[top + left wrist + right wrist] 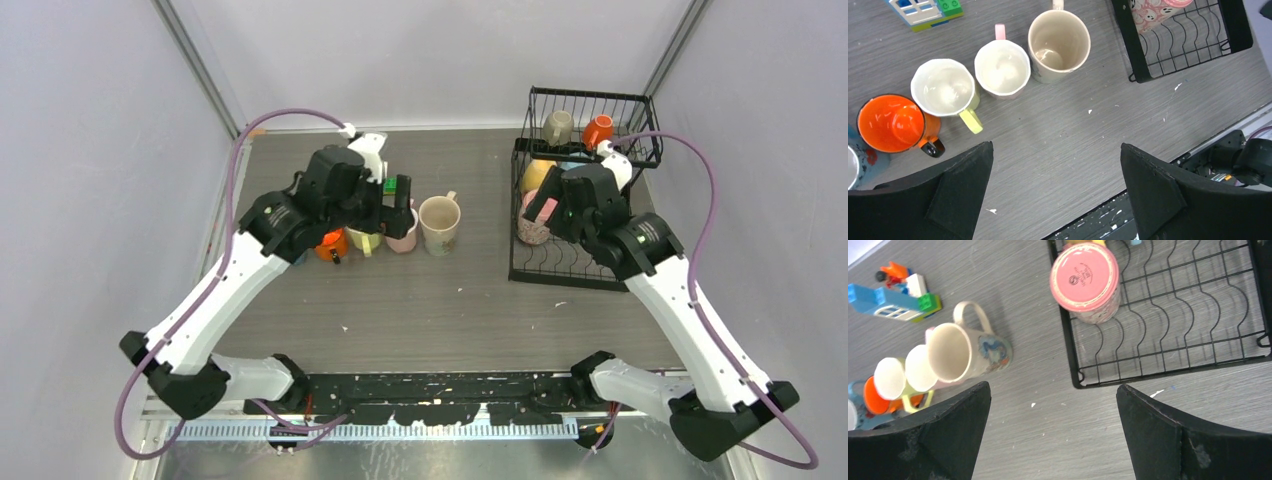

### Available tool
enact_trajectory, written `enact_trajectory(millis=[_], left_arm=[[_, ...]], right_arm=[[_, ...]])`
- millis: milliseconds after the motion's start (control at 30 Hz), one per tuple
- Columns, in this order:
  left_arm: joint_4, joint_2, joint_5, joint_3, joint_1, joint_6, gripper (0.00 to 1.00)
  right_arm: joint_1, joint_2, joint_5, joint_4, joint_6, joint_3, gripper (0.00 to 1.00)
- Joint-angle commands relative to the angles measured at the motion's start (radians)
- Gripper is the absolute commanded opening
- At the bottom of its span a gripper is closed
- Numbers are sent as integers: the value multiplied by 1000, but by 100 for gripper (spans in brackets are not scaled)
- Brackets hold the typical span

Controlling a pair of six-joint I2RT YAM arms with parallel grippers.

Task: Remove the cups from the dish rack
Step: Move the cup to the dish rack.

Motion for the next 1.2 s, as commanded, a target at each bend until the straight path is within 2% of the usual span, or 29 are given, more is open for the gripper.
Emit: enact_trajectory(millis=[0,467,867,967,1167], left_arm=[[60,-86,45,-62,19,-23,100],[27,-169,79,-97,25,-6,100],[-2,-187,79,-78,25,-5,100],[4,-184,128,-74,26,-15,100],[6,-180,140,-73,25,-30,100]], right_arm=[[-55,61,41,95,-50,-22,100],[-203,254,35,567,-226,-170,100],[-220,379,77,662,-333,-176,100],[-220,402,60,686,-346,-193,100],[-220,439,39,713,-356,-204,100]])
